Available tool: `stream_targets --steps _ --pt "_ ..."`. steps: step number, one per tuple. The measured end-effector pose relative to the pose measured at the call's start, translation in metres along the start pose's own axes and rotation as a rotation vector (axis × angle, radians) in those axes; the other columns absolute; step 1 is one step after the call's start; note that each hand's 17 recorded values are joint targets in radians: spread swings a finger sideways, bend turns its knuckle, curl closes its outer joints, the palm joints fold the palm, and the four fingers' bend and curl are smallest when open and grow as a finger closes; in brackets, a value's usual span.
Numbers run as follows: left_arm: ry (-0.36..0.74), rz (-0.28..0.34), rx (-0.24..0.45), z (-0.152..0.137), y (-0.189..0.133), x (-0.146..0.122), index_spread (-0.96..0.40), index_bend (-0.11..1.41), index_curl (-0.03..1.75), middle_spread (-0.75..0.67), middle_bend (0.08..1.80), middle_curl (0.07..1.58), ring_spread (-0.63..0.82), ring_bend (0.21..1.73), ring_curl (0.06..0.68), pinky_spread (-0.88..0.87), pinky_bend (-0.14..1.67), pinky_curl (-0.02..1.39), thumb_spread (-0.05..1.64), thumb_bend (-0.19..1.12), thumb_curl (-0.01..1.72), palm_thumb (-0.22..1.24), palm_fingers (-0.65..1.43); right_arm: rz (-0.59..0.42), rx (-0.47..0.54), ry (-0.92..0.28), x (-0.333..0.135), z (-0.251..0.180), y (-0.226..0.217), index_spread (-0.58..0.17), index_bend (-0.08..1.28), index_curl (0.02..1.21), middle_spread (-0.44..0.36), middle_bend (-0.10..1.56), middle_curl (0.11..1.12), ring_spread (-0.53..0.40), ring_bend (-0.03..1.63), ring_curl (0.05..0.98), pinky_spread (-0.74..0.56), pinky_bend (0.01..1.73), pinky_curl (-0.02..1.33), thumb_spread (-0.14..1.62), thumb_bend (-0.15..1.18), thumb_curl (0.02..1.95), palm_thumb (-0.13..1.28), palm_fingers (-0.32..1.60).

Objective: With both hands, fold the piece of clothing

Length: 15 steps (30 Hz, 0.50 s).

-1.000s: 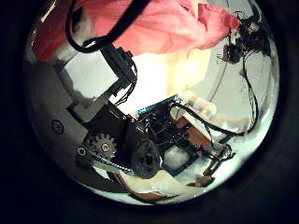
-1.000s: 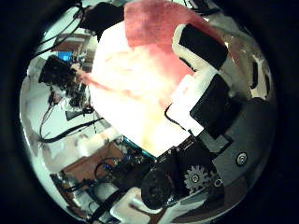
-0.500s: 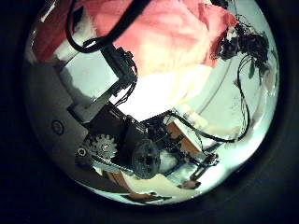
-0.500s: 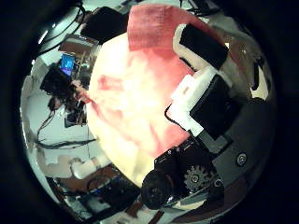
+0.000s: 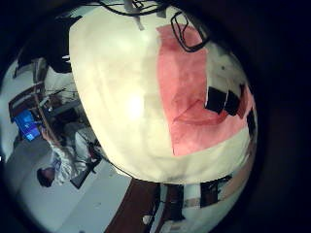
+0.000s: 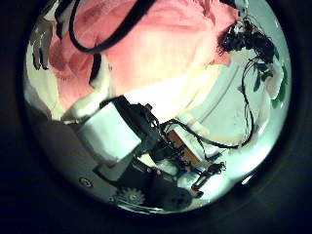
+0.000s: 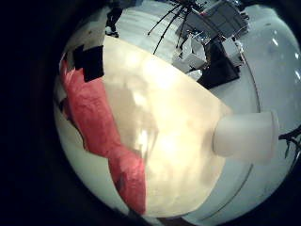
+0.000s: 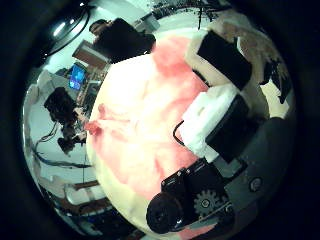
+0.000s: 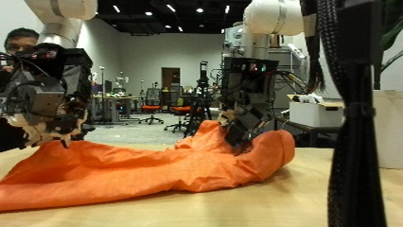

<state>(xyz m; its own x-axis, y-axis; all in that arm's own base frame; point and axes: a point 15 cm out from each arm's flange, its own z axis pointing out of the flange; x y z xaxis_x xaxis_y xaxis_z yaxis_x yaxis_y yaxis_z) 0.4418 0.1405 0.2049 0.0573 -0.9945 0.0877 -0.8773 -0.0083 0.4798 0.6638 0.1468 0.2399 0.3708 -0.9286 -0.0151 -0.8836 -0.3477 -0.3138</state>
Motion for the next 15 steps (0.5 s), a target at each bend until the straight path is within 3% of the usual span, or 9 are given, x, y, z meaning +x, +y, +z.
stream_targets --steps 3,6,11,15 --pt "0.036 0.006 0.032 -0.008 0.002 0.000 -0.25 0.06 1.22 -0.35 0.44 0.90 -0.32 1.15 0.521 -0.59 0.97 0.71 1.13 -0.02 0.51 0.56 0.10 0.030 0.044 0.001 0.017 -0.026 -0.007 -0.327 0.46 0.77 -0.171 0.87 0.84 -0.270 1.14 0.648 -0.49 0.85 0.75 1.52 -0.01 0.38 0.83 0.50" --pt "0.043 0.011 0.056 -0.017 0.007 -0.002 -0.14 0.10 1.06 -0.17 0.32 0.80 -0.16 1.04 0.482 -0.44 0.89 0.69 1.13 -0.02 0.49 0.55 -0.11 0.083 0.098 0.012 0.047 -0.057 -0.011 -0.336 0.45 0.74 -0.163 0.85 0.82 -0.270 1.12 0.624 -0.42 0.76 0.71 1.53 -0.01 0.35 0.81 0.48" --pt "0.045 0.007 0.090 -0.030 0.018 -0.009 0.00 0.11 0.83 0.13 0.19 0.64 0.13 0.82 0.382 -0.08 0.64 0.61 1.14 -0.02 0.45 0.53 -0.20 0.114 0.138 0.028 0.067 -0.097 -0.009 -0.340 0.47 0.73 -0.156 0.84 0.80 -0.262 1.08 0.603 -0.31 0.65 0.69 1.52 -0.01 0.33 0.77 0.44" --pt "0.046 0.014 0.113 -0.040 0.034 -0.013 0.06 0.12 0.69 0.30 0.14 0.54 0.35 0.67 0.313 0.22 0.53 0.53 1.14 -0.03 0.43 0.51 -0.21 0.142 0.113 0.033 0.083 -0.124 0.014 -0.346 0.49 0.72 -0.151 0.83 0.78 -0.259 1.05 0.582 -0.21 0.58 0.66 1.51 -0.01 0.30 0.74 0.42"
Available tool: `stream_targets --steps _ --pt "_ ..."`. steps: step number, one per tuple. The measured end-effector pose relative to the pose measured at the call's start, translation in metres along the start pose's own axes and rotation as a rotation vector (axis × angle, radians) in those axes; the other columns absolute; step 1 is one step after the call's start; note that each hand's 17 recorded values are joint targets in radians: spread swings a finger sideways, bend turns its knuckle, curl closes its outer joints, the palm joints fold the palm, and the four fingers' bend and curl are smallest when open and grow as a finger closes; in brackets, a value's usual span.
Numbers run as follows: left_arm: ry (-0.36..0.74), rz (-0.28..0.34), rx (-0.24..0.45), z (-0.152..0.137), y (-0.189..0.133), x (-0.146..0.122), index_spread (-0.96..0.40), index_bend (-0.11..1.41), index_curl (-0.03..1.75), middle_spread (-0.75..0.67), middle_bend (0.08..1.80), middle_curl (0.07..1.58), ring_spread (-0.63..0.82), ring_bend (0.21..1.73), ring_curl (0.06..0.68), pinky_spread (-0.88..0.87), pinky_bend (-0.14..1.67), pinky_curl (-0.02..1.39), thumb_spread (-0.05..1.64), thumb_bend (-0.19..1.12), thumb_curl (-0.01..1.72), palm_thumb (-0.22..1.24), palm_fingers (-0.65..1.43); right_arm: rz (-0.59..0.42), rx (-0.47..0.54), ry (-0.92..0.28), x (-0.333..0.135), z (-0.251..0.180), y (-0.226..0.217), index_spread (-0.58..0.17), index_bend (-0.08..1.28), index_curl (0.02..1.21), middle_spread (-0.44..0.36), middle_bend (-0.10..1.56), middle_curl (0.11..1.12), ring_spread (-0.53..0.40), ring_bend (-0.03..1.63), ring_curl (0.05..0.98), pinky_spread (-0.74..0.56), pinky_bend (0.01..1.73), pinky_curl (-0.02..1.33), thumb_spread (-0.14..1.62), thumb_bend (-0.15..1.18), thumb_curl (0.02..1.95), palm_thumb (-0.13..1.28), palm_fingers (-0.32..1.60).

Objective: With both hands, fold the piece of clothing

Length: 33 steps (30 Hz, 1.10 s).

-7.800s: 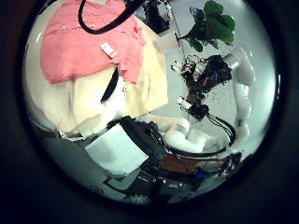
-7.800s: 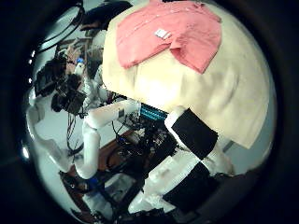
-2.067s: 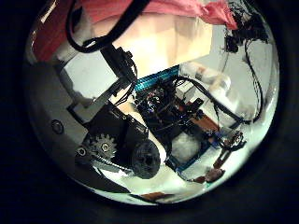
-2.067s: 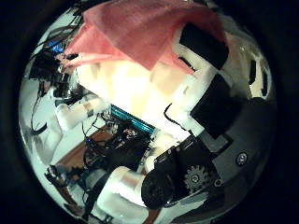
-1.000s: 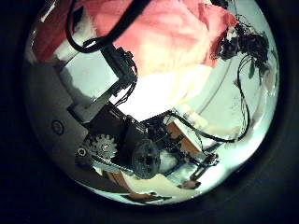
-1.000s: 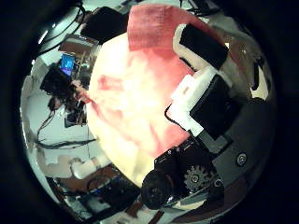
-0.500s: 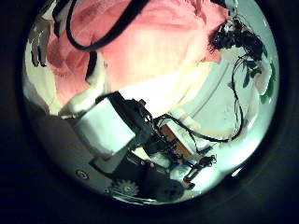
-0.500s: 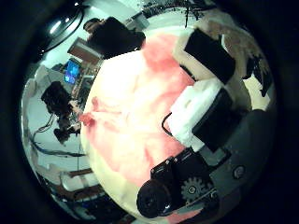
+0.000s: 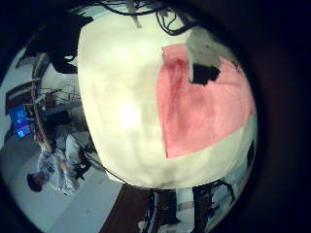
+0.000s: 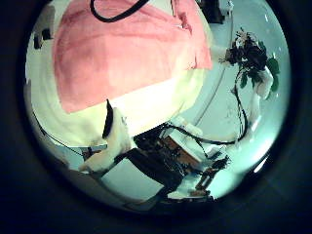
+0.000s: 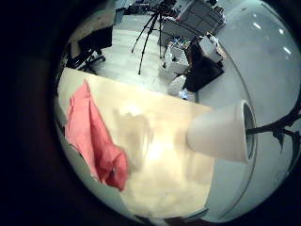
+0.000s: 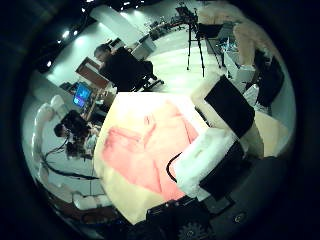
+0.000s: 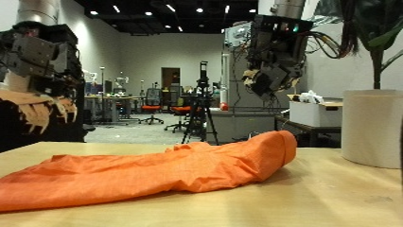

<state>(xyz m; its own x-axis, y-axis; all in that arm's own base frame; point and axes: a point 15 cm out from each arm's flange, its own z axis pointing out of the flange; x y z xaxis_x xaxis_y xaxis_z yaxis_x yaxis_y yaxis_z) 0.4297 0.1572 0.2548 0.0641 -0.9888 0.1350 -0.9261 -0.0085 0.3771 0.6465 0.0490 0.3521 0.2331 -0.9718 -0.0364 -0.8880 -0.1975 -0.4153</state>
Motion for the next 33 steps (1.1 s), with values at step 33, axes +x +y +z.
stream_targets --steps 33 --pt "-0.004 0.141 -0.054 0.053 0.104 0.084 0.10 0.15 0.29 0.40 0.17 0.23 0.57 0.45 0.217 0.50 0.36 0.34 1.14 -0.02 0.35 0.43 -0.06 -0.094 -0.613 -0.045 0.034 0.102 0.192 -0.256 0.24 0.46 0.010 0.40 0.47 0.022 0.52 0.324 0.18 0.35 0.44 1.05 -0.03 0.27 0.53 0.14"
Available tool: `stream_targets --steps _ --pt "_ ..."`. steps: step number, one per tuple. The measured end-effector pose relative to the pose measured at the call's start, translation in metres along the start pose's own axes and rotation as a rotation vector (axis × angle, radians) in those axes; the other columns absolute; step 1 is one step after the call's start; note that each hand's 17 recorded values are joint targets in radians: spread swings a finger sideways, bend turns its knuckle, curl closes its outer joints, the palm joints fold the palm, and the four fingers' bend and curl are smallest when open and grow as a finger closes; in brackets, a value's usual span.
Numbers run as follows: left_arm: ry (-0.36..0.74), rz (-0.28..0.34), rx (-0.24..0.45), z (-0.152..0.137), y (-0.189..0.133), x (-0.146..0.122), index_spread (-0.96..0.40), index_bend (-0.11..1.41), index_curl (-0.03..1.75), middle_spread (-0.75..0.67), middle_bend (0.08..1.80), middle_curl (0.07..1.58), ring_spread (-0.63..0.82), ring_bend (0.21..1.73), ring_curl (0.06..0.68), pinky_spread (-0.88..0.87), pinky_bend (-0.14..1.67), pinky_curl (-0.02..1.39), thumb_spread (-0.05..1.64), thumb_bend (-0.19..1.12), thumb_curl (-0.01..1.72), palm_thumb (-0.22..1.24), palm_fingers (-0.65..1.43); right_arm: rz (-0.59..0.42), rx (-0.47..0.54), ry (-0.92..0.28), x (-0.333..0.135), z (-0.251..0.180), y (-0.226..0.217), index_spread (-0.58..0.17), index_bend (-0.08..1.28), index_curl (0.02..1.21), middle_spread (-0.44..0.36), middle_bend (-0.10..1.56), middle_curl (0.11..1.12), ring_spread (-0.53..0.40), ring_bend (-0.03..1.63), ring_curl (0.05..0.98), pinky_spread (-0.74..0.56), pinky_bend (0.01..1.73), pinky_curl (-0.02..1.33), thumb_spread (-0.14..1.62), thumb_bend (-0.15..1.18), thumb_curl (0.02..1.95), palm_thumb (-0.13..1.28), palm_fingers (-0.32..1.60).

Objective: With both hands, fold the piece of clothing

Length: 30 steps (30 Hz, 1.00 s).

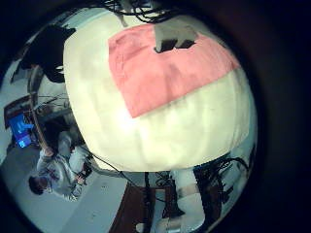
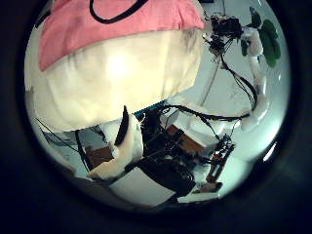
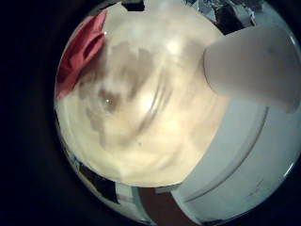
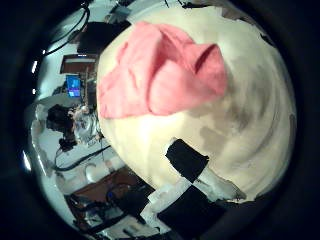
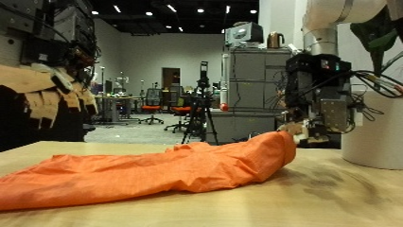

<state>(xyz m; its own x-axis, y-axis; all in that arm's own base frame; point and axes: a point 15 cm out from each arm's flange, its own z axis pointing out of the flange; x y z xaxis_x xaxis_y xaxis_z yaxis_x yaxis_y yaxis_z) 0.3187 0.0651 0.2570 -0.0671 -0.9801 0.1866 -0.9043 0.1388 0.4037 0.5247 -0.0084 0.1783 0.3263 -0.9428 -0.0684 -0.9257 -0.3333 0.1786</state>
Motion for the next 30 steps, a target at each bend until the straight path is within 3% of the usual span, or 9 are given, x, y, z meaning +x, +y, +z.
stream_targets --steps 9,12,15,18,21,23,24,25,30 --pt "0.001 -0.002 0.001 0.002 -0.001 0.001 0.10 0.15 0.28 0.38 0.17 0.23 0.57 0.44 0.218 0.50 0.36 0.33 1.13 -0.02 0.34 0.43 -0.05 -0.040 -0.046 -0.002 -0.013 0.025 -0.007 -0.252 0.18 0.41 0.004 0.34 0.42 0.030 0.45 0.283 0.19 0.27 0.38 0.97 -0.02 0.30 0.57 0.23" --pt "0.000 -0.001 0.000 0.002 -0.001 0.002 0.09 0.15 0.27 0.38 0.17 0.23 0.57 0.44 0.218 0.50 0.36 0.33 1.13 -0.02 0.34 0.43 -0.05 -0.043 -0.049 -0.004 -0.013 0.030 -0.008 -0.252 0.19 0.41 -0.041 0.34 0.41 -0.006 0.45 0.278 0.16 0.24 0.36 0.98 -0.02 0.31 0.61 0.31" --pt "0.000 -0.002 0.000 0.002 -0.001 0.002 0.09 0.15 0.27 0.38 0.17 0.23 0.57 0.44 0.218 0.50 0.36 0.33 1.13 -0.02 0.34 0.43 -0.05 -0.043 -0.052 -0.015 -0.014 0.035 -0.009 -0.269 0.23 0.41 -0.059 0.39 0.42 -0.048 0.47 0.272 0.12 0.19 0.34 0.99 0.00 0.32 0.66 0.45" --pt "-0.002 -0.002 0.001 0.002 -0.001 0.001 0.09 0.15 0.27 0.38 0.17 0.23 0.56 0.44 0.221 0.50 0.36 0.33 1.13 -0.02 0.34 0.43 -0.05 -0.034 -0.030 -0.013 -0.009 0.032 -0.012 -0.316 0.36 0.47 -0.096 0.51 0.47 -0.168 0.57 0.290 -0.01 0.16 0.28 1.00 0.01 0.34 0.77 0.76" --pt "0.001 -0.004 -0.001 0.002 0.000 0.002 0.09 0.15 0.27 0.38 0.17 0.23 0.56 0.44 0.221 0.49 0.36 0.33 1.13 -0.02 0.34 0.43 -0.05 -0.037 0.029 0.008 -0.001 0.024 -0.020 -0.348 0.41 0.49 -0.147 0.62 0.52 -0.251 0.68 0.317 -0.20 0.22 0.27 1.01 0.01 0.35 0.83 1.09" --pt "0.000 -0.003 0.004 0.000 0.001 0.002 0.09 0.15 0.27 0.38 0.17 0.23 0.56 0.44 0.221 0.49 0.36 0.32 1.13 -0.02 0.34 0.43 -0.05 -0.046 0.044 0.012 -0.001 0.019 -0.018 -0.356 0.49 0.56 -0.160 0.71 0.57 -0.279 0.83 0.394 -0.36 0.37 0.33 1.02 0.01 0.36 0.87 1.36" --pt "-0.002 -0.003 0.009 -0.001 0.001 0.002 0.09 0.15 0.27 0.37 0.17 0.23 0.56 0.44 0.221 0.49 0.36 0.32 1.13 -0.02 0.34 0.43 -0.05 -0.050 0.042 0.011 0.000 0.020 -0.015 -0.358 0.53 0.58 -0.162 0.75 0.58 -0.279 0.85 0.408 -0.38 0.40 0.34 1.03 0.01 0.36 0.88 1.40" --pt "-0.004 -0.003 0.017 -0.003 0.002 0.002 0.09 0.16 0.27 0.37 0.18 0.23 0.56 0.44 0.221 0.49 0.36 0.32 1.13 -0.02 0.34 0.43 -0.04 -0.053 0.034 0.007 -0.001 0.023 -0.009 -0.364 0.59 0.63 -0.168 0.83 0.62 -0.279 0.94 0.455 -0.45 0.55 0.40 1.04 0.02 0.37 0.92 1.40" --pt "-0.004 0.001 0.012 -0.001 0.001 0.003 0.10 0.15 0.27 0.36 0.18 0.24 0.56 0.44 0.223 0.49 0.36 0.32 1.13 -0.02 0.34 0.43 -0.04 -0.065 0.022 -0.040 -0.001 0.029 0.025 -0.367 0.72 0.73 -0.170 0.98 0.70 -0.265 1.09 0.527 -0.48 0.80 0.51 1.12 0.07 0.41 1.04 1.32"
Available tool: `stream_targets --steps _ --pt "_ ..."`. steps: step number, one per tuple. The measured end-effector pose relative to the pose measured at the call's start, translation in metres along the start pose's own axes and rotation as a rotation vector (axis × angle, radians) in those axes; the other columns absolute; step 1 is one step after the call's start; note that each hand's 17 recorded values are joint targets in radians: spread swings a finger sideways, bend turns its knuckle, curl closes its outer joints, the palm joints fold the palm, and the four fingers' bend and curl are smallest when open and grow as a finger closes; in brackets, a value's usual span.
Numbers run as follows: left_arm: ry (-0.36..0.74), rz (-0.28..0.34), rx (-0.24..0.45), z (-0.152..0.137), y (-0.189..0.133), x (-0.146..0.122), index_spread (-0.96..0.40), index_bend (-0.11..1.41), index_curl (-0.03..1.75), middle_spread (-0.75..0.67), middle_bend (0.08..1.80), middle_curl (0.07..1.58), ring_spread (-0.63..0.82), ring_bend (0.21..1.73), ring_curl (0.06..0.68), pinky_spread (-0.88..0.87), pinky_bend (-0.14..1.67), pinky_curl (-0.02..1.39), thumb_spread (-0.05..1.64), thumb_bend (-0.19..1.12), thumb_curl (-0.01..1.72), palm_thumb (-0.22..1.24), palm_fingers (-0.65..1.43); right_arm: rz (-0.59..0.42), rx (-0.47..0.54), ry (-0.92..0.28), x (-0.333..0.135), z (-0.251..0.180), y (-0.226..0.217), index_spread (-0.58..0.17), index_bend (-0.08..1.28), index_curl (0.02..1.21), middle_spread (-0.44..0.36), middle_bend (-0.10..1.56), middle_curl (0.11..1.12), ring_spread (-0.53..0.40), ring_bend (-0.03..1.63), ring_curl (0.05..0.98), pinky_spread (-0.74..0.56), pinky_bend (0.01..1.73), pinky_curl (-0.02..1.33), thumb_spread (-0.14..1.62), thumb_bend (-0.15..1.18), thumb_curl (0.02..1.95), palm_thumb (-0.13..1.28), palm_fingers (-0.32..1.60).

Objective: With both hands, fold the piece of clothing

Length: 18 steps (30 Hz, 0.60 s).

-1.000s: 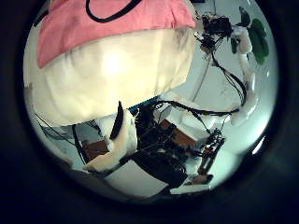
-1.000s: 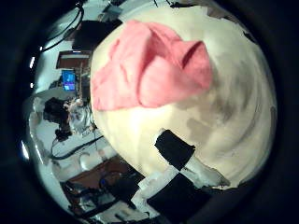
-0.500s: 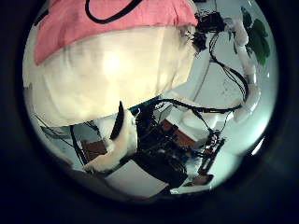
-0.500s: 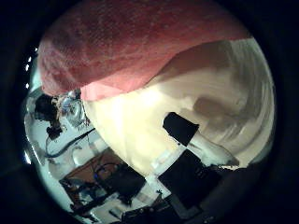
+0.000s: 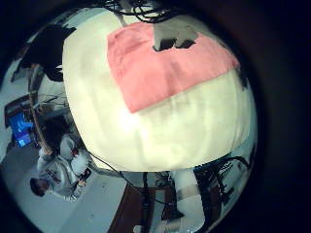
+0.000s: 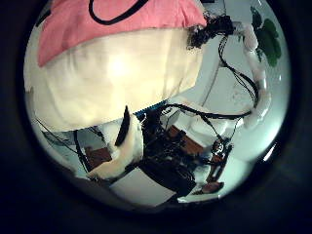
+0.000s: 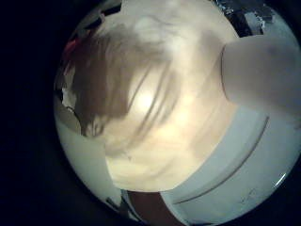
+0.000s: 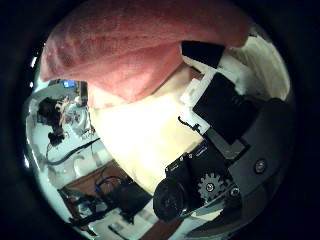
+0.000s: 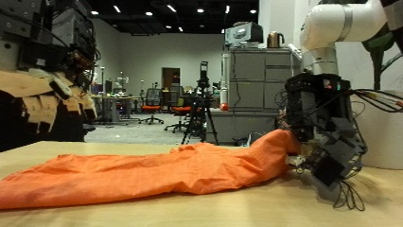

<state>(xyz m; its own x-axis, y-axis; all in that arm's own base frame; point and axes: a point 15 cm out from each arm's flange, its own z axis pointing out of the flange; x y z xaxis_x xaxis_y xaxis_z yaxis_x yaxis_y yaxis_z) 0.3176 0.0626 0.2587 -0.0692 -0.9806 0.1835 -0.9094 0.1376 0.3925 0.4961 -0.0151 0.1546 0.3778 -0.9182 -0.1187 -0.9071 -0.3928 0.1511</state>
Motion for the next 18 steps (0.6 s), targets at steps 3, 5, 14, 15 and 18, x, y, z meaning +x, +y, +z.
stream_targets --steps 3,5,14,15,18 --pt "-0.001 0.000 0.001 -0.001 -0.002 -0.001 0.10 0.16 0.27 0.36 0.18 0.24 0.56 0.44 0.222 0.49 0.35 0.32 1.14 -0.02 0.34 0.43 -0.03 -0.008 0.021 -0.050 -0.005 -0.005 0.025 -0.366 0.81 0.81 -0.176 1.08 0.76 -0.256 1.20 0.581 -0.46 0.97 0.60 1.18 0.10 0.45 1.11 1.22" --pt "-0.001 0.001 0.001 -0.002 -0.002 0.000 0.10 0.16 0.27 0.36 0.18 0.25 0.56 0.44 0.222 0.49 0.35 0.32 1.14 -0.02 0.33 0.43 -0.03 -0.005 0.029 -0.066 -0.005 -0.008 0.041 -0.364 0.83 0.83 -0.178 1.10 0.78 -0.247 1.23 0.598 -0.45 1.01 0.62 1.19 0.11 0.47 1.13 1.18" --pt "-0.001 0.010 -0.017 0.005 -0.004 0.000 0.10 0.16 0.27 0.35 0.18 0.25 0.55 0.44 0.225 0.48 0.35 0.32 1.15 -0.02 0.33 0.44 -0.03 0.034 0.096 -0.045 0.003 -0.051 0.128 -0.354 0.90 0.94 -0.180 1.18 0.84 -0.228 1.31 0.651 -0.39 1.14 0.70 1.22 0.09 0.54 1.16 1.10" --pt "0.001 0.007 -0.021 0.006 -0.006 -0.003 0.10 0.16 0.27 0.35 0.18 0.25 0.55 0.44 0.225 0.48 0.35 0.32 1.15 -0.02 0.33 0.44 -0.03 0.041 0.097 -0.047 0.004 -0.056 0.136 -0.352 0.90 0.95 -0.179 1.18 0.85 -0.227 1.32 0.654 -0.39 1.15 0.70 1.21 0.09 0.54 1.16 1.09" --pt "0.013 -0.005 -0.016 0.008 -0.008 -0.010 0.10 0.16 0.27 0.35 0.18 0.25 0.55 0.44 0.226 0.48 0.35 0.32 1.15 -0.02 0.33 0.44 -0.03 0.066 0.087 -0.063 0.003 -0.069 0.159 -0.348 0.91 0.97 -0.179 1.18 0.86 -0.224 1.32 0.661 -0.37 1.17 0.71 1.21 0.08 0.57 1.17 1.09"
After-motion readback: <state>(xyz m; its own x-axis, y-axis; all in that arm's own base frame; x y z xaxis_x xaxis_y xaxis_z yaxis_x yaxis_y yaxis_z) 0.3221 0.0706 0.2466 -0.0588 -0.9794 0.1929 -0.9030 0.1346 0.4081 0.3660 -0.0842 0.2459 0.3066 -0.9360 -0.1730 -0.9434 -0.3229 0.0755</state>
